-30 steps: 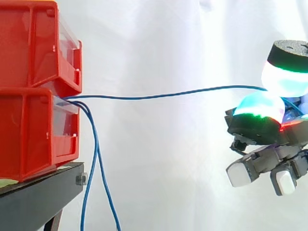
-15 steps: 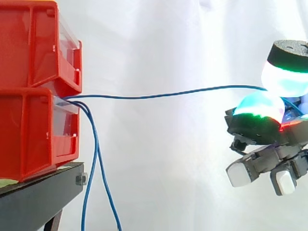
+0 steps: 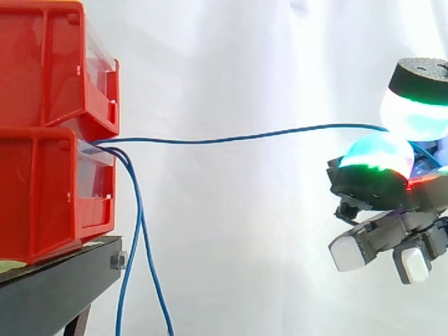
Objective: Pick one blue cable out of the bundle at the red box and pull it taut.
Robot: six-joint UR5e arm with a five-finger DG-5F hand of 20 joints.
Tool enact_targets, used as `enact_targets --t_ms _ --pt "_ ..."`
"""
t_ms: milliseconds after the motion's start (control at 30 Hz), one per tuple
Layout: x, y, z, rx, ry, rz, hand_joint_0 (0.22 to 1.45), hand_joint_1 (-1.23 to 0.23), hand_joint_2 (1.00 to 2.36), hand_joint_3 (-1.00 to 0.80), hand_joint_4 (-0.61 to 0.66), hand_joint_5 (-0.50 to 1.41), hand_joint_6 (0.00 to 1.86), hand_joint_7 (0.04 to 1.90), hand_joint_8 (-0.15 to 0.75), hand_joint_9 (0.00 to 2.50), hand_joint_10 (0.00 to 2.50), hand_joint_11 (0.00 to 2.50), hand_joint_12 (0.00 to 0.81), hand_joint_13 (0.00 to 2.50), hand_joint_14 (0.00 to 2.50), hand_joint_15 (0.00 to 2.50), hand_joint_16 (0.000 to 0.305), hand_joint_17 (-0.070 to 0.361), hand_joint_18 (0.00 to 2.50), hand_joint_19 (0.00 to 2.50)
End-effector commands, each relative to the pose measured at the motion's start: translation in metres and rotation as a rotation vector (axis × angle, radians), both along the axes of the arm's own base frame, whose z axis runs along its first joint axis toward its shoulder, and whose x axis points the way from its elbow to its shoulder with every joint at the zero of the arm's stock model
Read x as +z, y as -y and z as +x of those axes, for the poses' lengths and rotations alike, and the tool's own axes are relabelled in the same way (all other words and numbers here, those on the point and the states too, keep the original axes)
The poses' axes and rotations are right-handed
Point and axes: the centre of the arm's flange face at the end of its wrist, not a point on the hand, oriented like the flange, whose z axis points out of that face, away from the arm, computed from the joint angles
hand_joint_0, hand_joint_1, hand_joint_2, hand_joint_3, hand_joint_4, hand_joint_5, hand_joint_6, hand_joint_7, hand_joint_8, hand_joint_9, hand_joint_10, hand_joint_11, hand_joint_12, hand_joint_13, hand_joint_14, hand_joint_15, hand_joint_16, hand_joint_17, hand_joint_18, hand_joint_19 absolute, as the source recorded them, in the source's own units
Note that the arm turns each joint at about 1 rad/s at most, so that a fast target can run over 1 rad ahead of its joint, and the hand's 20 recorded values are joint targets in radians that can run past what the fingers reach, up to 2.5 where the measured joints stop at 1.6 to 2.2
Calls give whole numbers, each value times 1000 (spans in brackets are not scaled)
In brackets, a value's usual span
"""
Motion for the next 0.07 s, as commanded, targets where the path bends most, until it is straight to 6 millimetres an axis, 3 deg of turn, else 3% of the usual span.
enact_targets --t_ms 0,33 --pt "0 0 0 0 1 0 573 -780 1031 -17 201 -79 815 1357 379 1055 20 892 423 587 7 227 59 134 770 431" --pt "0 0 0 0 -1 0 571 -780 1032 -13 199 -79 815 1358 382 1056 18 890 423 587 7 230 59 134 770 431"
